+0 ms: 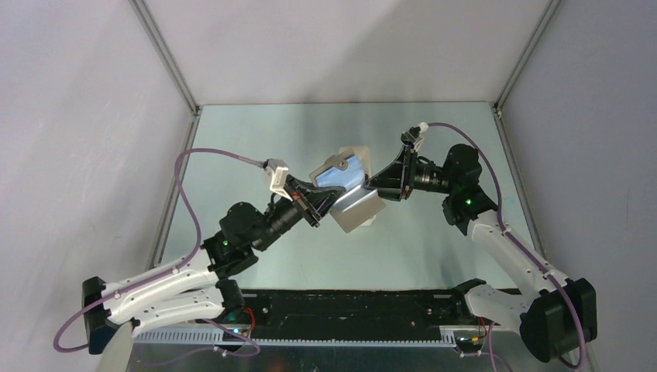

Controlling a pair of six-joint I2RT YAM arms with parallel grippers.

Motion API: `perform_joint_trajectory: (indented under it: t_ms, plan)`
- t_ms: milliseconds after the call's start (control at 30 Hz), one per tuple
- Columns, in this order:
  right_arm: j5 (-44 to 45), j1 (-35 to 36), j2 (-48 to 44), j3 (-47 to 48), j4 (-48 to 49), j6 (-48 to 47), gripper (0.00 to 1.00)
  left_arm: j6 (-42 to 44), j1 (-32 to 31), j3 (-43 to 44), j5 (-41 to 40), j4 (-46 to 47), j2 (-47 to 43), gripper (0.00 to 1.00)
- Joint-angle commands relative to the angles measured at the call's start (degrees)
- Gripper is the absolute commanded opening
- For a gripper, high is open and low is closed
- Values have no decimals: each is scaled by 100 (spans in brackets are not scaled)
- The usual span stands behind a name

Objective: Put the credit cards into the card holder
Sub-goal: Open the card holder at the center of the board.

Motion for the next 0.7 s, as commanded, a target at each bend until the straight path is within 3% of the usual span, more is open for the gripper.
perform_joint_trajectory:
  t_ms: [0, 100, 267, 667]
  plan:
    - [-540, -26, 33, 237, 473, 104, 54, 93, -33, 12, -26, 247, -47, 0]
    - [-660, 18, -4, 239, 350, 29, 48, 54, -34, -44, -261, 251, -90, 0]
    - [-567, 1, -324, 235, -97, -269, 46, -92, -33, -122, -634, 244, -186, 0]
    - [-189, 568, -181, 240, -733, -869, 40, -197, -33, -107, -554, 324, -116, 0]
